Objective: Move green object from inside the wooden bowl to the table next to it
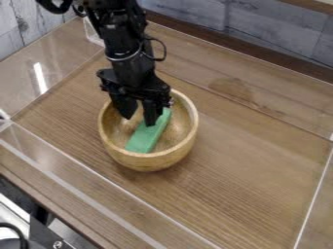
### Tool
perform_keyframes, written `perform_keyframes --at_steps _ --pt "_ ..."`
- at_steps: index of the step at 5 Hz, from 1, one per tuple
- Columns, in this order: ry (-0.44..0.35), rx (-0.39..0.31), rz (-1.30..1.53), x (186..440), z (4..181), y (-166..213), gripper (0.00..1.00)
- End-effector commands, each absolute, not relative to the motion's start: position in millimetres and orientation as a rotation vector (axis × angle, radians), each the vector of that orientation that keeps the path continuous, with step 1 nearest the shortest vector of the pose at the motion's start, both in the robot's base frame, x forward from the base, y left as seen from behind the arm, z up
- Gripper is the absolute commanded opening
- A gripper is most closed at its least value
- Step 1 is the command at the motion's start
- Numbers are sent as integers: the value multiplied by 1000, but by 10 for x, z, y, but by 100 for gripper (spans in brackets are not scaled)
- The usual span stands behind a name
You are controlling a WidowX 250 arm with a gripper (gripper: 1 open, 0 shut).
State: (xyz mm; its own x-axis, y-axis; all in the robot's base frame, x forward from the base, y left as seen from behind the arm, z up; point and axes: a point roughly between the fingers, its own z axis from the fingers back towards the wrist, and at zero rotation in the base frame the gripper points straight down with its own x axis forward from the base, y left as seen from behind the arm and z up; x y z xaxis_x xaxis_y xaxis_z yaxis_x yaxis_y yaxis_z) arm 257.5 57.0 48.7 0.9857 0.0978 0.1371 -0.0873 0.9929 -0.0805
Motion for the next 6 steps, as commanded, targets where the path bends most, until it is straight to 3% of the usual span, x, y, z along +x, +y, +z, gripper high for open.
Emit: perform_keyframes --at_steps 1,3,4,6 --pt "-196 -60 135 2593 545 634 0" --pt "-199 -73 84 2714 618 717 0" --pt "-197 -77 41 2789 710 675 100" --pt "-199 -78 12 2813 846 572 100"
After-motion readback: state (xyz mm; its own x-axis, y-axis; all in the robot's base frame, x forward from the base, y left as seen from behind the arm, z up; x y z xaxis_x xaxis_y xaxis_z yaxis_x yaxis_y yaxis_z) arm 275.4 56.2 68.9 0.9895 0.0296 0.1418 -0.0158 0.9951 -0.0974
